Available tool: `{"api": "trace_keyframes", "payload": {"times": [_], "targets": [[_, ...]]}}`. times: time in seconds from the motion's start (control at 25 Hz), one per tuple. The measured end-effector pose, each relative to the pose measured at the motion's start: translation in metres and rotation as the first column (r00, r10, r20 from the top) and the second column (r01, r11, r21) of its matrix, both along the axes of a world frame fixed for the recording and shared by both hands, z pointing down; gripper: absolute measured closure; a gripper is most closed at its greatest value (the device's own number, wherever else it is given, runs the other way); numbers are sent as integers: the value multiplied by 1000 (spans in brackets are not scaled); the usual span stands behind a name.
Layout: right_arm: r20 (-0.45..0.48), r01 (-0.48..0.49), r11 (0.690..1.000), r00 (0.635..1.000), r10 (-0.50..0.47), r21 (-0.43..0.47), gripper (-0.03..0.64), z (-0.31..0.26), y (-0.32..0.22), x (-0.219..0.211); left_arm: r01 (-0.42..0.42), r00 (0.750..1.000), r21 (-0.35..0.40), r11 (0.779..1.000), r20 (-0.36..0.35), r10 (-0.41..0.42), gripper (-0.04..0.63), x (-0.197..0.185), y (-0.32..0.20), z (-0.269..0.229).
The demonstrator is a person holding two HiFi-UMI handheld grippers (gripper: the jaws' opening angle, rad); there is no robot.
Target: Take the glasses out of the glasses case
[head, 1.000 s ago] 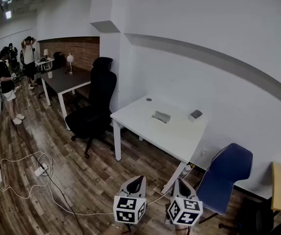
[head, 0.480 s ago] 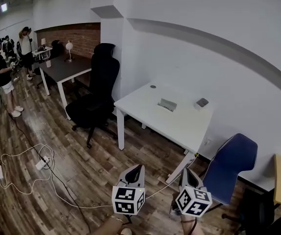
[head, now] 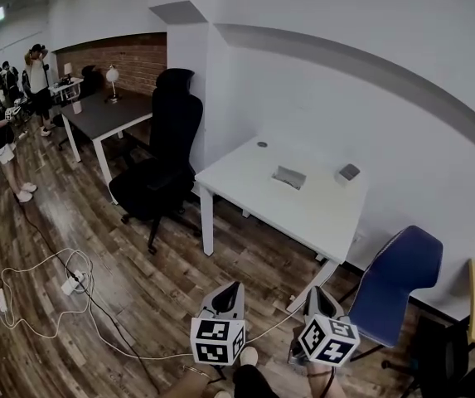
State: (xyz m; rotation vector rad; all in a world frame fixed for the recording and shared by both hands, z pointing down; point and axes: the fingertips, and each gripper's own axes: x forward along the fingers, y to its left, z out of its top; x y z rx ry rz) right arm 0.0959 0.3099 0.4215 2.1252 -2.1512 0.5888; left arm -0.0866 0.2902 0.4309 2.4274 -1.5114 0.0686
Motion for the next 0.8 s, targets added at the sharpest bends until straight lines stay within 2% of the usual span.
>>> {"api": "trace_keyframes", "payload": {"times": [0.32,0.8], "targets": [[-12,45,999,999,-45,-14,584,2,-63,-6,13,1000,-10,1000,-8,-13,588,2,-52,2],[21,78,997,997,-77,-28,584,-4,-181,22,32,999,-13,999,5,-32,588,32,-163,-8]]}}
